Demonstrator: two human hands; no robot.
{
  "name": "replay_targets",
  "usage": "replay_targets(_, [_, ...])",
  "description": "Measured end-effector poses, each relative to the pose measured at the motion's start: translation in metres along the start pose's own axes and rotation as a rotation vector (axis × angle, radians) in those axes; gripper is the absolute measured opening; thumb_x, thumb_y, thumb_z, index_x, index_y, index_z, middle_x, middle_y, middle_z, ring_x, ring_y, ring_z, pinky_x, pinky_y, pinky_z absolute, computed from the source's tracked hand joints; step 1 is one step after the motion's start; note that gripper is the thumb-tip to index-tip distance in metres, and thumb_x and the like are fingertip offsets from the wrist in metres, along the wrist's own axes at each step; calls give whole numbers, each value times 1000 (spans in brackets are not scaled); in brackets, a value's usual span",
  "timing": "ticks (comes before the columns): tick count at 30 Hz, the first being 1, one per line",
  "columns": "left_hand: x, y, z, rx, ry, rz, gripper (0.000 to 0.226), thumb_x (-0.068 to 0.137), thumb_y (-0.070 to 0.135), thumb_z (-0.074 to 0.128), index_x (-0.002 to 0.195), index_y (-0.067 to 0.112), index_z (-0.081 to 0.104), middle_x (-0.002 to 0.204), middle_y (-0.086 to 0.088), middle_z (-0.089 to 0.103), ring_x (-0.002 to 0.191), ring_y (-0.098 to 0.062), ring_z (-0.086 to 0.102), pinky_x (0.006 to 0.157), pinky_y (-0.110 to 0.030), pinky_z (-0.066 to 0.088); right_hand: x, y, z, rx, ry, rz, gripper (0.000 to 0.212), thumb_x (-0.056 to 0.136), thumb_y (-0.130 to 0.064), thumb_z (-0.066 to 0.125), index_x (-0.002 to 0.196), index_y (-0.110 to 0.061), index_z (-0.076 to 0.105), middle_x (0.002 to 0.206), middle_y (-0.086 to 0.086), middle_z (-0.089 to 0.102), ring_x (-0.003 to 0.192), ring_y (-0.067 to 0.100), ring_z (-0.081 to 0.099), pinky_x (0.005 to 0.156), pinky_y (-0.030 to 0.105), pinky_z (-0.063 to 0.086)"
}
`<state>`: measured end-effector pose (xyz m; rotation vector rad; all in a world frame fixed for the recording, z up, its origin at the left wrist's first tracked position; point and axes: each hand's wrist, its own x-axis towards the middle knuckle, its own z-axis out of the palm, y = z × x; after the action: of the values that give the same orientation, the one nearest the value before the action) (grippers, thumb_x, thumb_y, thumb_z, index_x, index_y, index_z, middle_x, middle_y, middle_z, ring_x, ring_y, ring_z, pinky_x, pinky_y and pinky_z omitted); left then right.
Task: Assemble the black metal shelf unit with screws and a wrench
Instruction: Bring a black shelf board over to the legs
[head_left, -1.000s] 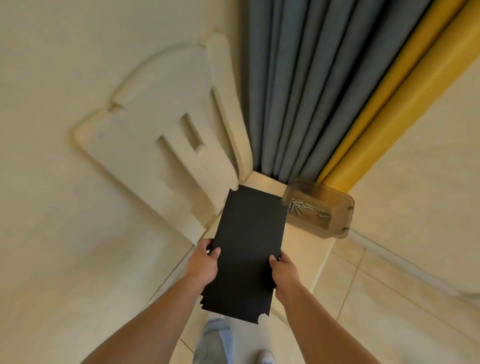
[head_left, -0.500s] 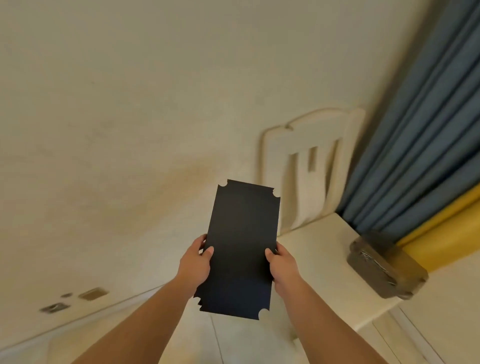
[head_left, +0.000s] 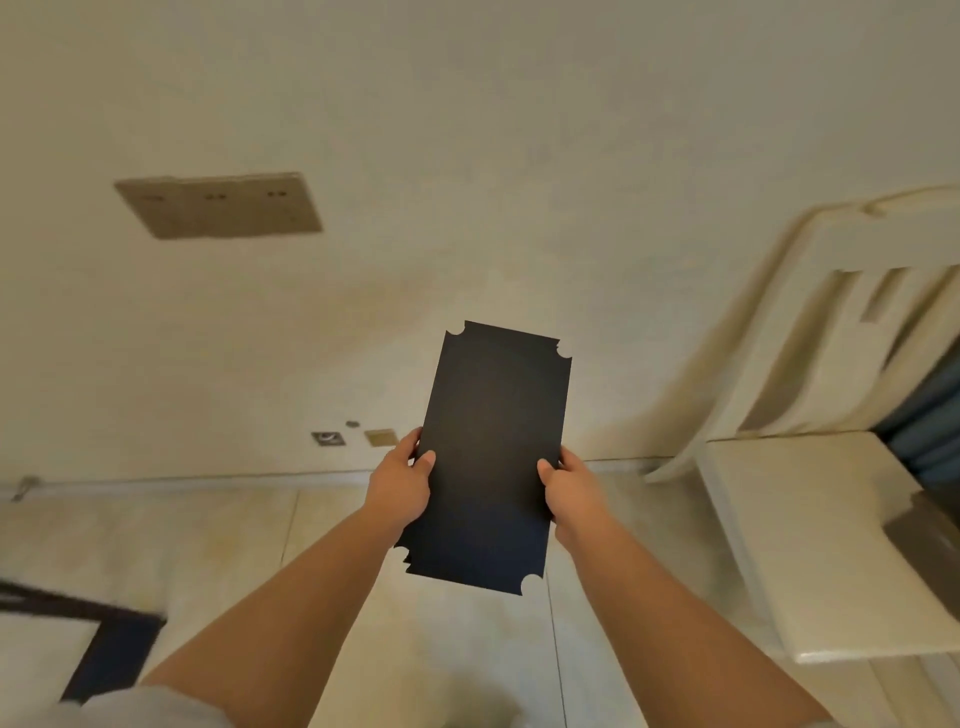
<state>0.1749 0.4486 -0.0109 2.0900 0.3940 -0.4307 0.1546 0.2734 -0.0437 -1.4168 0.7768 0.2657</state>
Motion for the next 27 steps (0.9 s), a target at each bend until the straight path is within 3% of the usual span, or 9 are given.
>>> replay_targets(11, [-40, -106, -115, -162, 201, -172, 44, 103, 25, 34, 147, 27, 30, 143, -4, 43, 127, -30, 44, 108, -44, 36, -57, 32, 140, -226, -171, -3, 40, 101, -16, 42, 141, -18, 43, 135, 4, 52, 121, 26, 51, 106, 44, 41])
replay_targets(27, [-13, -237, -289, -76, 204, -226, 45, 103, 24, 32, 148, 24, 27, 145, -6, 41, 131, -30, 40, 109, -43, 32, -111, 96, 350, -219, -197, 72, 40, 101, -15, 40, 142, -17, 41, 137, 5, 51, 124, 27, 49, 107, 45, 39])
